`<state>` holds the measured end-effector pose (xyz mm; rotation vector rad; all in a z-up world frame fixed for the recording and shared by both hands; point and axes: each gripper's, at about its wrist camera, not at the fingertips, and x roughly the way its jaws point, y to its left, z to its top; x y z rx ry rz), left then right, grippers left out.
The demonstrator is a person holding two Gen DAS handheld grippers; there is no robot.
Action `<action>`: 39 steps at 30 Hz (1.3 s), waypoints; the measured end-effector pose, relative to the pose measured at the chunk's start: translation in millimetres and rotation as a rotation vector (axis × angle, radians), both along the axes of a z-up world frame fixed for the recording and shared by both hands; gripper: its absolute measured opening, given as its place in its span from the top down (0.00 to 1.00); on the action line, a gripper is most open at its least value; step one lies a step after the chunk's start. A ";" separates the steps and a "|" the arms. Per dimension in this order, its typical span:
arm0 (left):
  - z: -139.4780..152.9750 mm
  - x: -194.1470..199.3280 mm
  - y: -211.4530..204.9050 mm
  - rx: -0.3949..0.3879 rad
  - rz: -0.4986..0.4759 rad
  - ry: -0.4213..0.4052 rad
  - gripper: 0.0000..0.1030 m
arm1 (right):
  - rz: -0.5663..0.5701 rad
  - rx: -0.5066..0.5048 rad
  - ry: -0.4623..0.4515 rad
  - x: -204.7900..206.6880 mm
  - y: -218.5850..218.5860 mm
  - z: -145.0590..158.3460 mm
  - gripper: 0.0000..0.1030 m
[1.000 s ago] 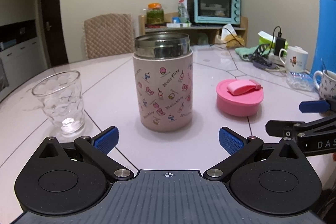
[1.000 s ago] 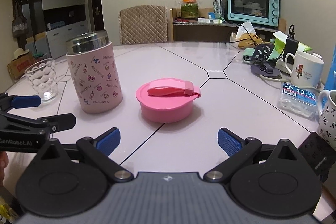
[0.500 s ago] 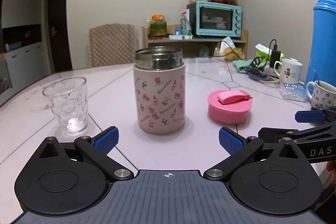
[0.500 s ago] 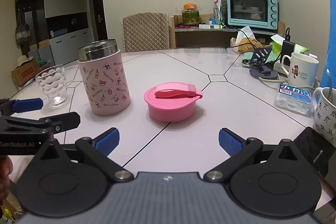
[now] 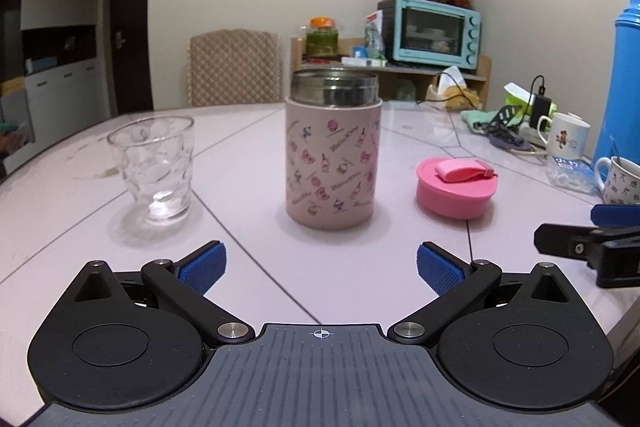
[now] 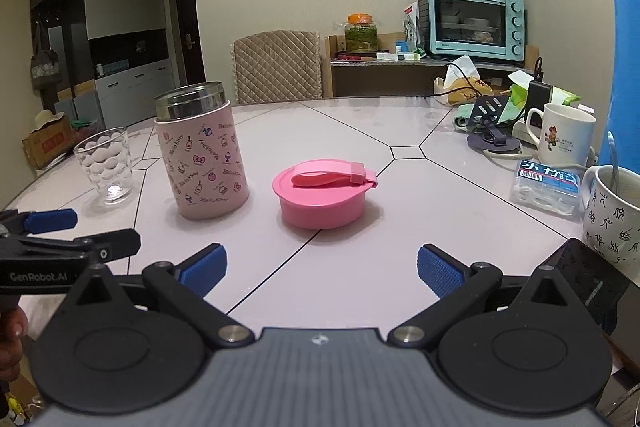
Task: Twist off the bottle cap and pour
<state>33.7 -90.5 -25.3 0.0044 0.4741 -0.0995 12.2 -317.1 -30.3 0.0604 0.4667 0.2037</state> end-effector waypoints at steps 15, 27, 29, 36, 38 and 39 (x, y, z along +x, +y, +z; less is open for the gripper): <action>-0.4 -7.6 -5.3 0.003 -0.007 0.007 0.00 | 0.000 0.002 -0.016 -5.5 -3.6 2.3 0.00; -1.7 -3.1 -11.9 0.006 -0.013 0.016 0.00 | -0.005 0.013 -0.007 -3.1 -8.0 0.1 0.00; -2.0 -2.7 -12.6 0.005 -0.015 0.017 0.00 | -0.007 0.015 -0.009 -3.0 -8.6 0.2 0.00; -3.5 -3.0 -14.1 0.003 -0.017 0.016 0.00 | -0.005 0.014 -0.005 -2.7 -8.7 -1.0 0.00; -3.9 -3.1 -14.5 0.003 -0.018 0.015 0.00 | -0.004 0.014 -0.004 -2.9 -8.7 -0.8 0.00; -4.1 -3.1 -14.7 0.002 -0.018 0.015 0.00 | -0.005 0.013 -0.004 -3.0 -8.7 -0.8 0.00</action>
